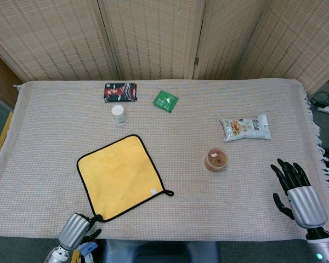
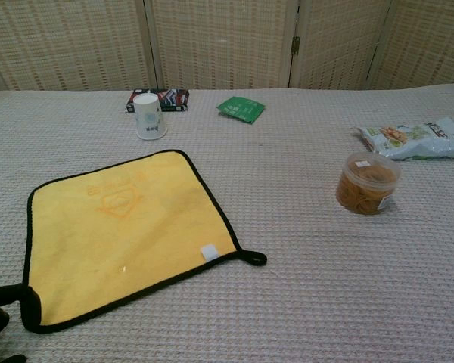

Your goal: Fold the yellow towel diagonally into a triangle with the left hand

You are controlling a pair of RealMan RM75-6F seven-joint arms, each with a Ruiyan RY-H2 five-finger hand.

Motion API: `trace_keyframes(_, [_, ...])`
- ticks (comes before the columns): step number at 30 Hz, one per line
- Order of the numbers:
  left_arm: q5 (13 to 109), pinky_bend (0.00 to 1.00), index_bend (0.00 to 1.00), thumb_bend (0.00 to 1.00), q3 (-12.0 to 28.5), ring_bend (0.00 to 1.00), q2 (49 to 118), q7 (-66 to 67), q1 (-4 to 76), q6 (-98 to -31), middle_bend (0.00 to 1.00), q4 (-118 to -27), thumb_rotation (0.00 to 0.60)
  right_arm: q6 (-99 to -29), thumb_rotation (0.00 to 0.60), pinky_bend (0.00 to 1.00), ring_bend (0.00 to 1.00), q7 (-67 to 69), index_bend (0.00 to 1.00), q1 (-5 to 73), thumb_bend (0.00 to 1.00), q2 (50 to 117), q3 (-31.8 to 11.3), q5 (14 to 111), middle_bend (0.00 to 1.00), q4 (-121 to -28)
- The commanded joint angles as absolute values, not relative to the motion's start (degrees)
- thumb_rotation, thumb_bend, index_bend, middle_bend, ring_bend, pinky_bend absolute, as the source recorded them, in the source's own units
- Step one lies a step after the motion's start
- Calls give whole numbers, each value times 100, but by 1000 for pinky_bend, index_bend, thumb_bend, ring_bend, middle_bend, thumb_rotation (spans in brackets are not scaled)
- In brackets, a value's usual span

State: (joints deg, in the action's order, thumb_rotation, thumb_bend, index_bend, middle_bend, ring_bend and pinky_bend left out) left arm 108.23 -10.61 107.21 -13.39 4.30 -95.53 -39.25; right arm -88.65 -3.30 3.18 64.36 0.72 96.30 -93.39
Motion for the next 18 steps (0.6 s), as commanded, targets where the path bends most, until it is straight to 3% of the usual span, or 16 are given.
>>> trace_keyframes(1, [10747,1000,518,288,-1044,1000,10800,-1420,488,-9483,1000,-3822,600,-8866,600,0,0,-320,0,318,513,6432,68,9626,0,-9337])
trace_keyframes(18, [10510,1000,539,304,-1008,1000,11034,-1585,687,-9328,1000,-3531,600,-8826,600,0,0,-329,0,326,513,6425,43,9563,0,-9328])
